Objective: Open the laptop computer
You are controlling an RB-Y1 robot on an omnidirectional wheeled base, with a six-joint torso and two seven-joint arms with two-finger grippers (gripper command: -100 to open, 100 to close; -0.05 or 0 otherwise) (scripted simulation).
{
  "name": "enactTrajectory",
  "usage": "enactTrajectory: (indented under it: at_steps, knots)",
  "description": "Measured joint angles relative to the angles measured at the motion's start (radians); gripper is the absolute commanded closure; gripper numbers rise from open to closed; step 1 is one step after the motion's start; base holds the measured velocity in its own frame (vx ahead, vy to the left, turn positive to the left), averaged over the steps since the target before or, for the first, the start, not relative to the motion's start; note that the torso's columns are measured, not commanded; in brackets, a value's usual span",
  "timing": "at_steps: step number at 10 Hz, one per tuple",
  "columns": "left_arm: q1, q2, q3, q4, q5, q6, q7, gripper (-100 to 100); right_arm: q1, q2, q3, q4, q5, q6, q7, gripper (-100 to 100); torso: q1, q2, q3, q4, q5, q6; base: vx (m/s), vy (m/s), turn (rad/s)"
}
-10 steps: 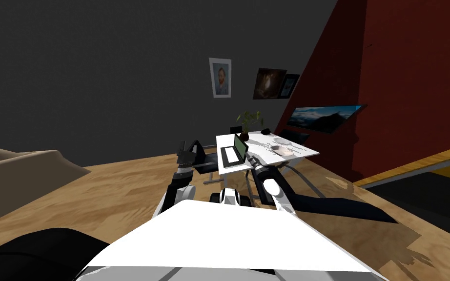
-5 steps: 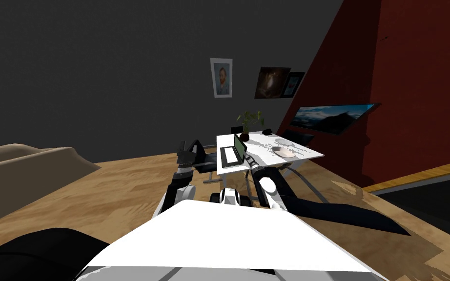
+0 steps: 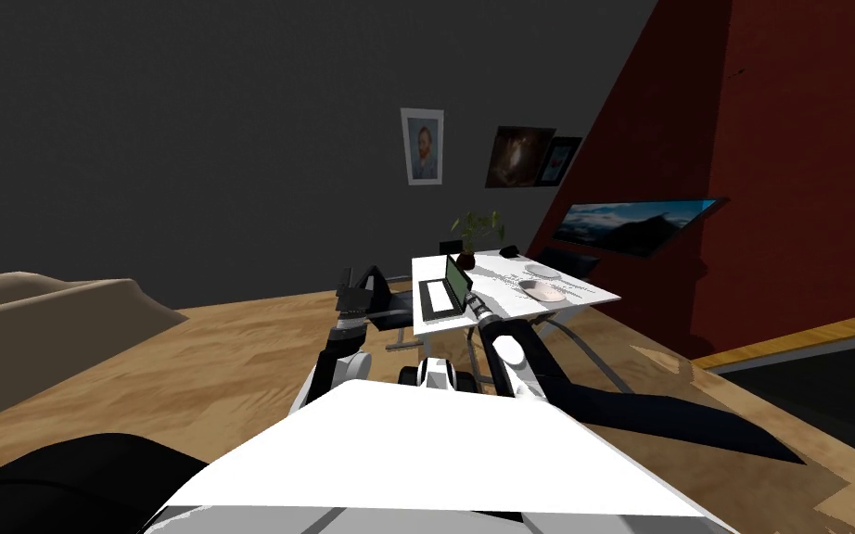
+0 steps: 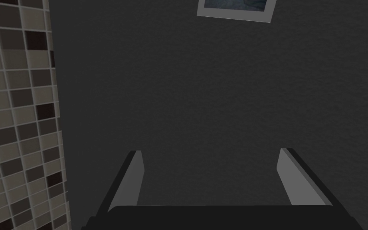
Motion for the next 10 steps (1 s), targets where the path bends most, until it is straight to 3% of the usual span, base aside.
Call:
enactTrajectory:
  at_steps: [10]
  knots:
    - [0.000,0.000,0.000,0.000,0.000,0.000,0.000,0,-0.092,-0.035,0.020,0.101,0.146,-0.093,0.205,100,0.002,-0.004,-0.002,-0.001,0.001,-0.003,-0.049,0.043,0.033]
